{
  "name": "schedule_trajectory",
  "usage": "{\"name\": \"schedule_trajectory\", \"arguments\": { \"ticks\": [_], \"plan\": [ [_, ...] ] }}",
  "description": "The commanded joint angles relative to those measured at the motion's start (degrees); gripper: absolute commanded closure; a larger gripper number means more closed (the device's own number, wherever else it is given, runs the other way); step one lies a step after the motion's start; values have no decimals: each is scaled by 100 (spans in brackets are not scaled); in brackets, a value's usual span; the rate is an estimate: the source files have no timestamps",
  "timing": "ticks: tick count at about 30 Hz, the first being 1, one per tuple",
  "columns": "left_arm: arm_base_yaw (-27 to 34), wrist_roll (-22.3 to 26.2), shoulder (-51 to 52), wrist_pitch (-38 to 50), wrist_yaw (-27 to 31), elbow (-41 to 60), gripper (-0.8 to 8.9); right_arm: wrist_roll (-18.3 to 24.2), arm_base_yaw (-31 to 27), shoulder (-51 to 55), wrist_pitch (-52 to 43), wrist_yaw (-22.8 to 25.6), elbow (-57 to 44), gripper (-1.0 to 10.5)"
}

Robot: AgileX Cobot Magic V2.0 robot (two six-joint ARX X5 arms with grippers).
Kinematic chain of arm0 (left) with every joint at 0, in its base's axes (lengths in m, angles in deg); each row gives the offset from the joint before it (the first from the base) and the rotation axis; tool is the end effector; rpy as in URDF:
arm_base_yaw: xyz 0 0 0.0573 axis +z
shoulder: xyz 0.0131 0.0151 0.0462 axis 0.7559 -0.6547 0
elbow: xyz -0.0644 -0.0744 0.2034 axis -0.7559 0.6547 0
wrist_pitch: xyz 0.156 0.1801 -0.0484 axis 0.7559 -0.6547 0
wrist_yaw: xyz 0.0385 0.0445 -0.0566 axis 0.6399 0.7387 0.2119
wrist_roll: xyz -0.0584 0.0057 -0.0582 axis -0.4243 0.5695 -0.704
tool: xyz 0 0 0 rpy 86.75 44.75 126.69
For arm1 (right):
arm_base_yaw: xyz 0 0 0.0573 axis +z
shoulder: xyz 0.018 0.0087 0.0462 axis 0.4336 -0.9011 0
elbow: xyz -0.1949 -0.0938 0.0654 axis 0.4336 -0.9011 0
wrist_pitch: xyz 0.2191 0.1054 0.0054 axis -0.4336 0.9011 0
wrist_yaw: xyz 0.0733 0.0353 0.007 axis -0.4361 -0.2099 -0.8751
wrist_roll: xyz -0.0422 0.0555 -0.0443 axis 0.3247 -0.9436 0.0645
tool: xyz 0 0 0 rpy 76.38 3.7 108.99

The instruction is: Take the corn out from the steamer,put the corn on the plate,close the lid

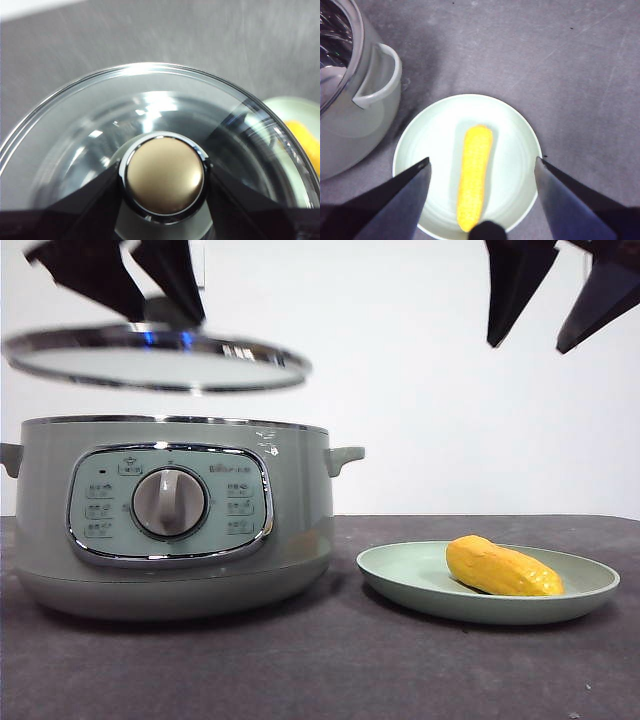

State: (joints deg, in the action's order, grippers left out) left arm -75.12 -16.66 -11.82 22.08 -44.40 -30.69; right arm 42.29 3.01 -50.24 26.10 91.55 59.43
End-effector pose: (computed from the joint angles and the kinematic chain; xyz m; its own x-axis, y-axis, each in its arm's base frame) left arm 0.2837 -0.1391 0.2721 0.7157 -0.3588 -0.5993 0.4203 0.9065 -0.0407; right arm 0.2383 0.1179 0.2583 0.6798 0.1899 -0.7083 -0.3160 0.9475 -0.0493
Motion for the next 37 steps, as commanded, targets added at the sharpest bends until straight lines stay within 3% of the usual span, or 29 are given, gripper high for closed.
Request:
{"name": "schedule_trajectory", "arguments": {
  "ticks": [1,12,13,15,16,24,26,28,29,32,37],
  "plan": [
    [-94,-70,-227,247,-15,-66,822,-57,-107,44,107,35,-26,600],
    [-177,-68,-527,-133,33,-63,787,-13,-446,46,330,20,-26,601],
    [-177,-70,-527,-118,39,-63,674,-13,-446,46,328,17,-26,601],
    [-170,-72,-527,-85,48,-66,323,-13,-446,46,332,17,-26,601],
    [-170,-72,-525,-55,48,-66,303,-13,-446,46,332,17,-26,601],
    [-214,-94,428,-616,192,-66,317,133,-431,400,343,-24,-28,605],
    [-267,-85,955,-942,205,-66,476,131,-431,667,328,-24,-31,703],
    [-315,-22,1467,-1217,219,-66,762,131,-411,986,238,-26,-98,870],
    [-345,22,1733,-1381,291,-63,816,131,-376,1193,90,-26,-229,919],
    [-492,20,2492,-1427,1137,197,822,74,-245,1958,-632,-20,-979,924],
    [-671,-26,3998,-181,1255,1982,822,-96,-42,3318,-1727,-9,-2424,958]
  ]
}}
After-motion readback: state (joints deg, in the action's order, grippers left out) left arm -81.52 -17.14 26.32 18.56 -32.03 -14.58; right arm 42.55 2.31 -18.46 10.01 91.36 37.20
